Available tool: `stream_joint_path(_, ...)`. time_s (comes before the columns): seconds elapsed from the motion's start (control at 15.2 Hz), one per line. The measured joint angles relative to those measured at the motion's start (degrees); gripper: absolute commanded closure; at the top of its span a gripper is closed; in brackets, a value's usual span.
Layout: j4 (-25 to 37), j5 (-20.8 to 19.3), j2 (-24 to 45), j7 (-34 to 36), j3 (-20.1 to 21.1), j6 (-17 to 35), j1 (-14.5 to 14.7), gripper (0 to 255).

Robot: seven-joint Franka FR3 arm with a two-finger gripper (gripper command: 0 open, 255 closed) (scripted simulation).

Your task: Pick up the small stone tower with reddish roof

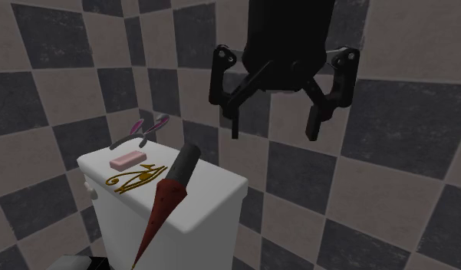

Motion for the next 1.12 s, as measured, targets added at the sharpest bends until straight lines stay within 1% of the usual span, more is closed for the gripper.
stream_joint_path(0.13,-0.3,0.2,0.4,0.4,0.5,0.6,0.2,0)
stream_joint_path(0.26,-1.2,1.0,1.5,2.2,2.3,2.2,0.8,0)
stream_joint_path(0.53,-1.8,2.3,5.9,5.6,5.9,6.3,2.1,0)
stream_joint_path(0.86,-1.6,3.6,12.7,10.2,10.6,11.7,3.7,0)
stream_joint_path(1.12,0.0,3.9,19.3,14.3,14.5,15.7,4.9,0)
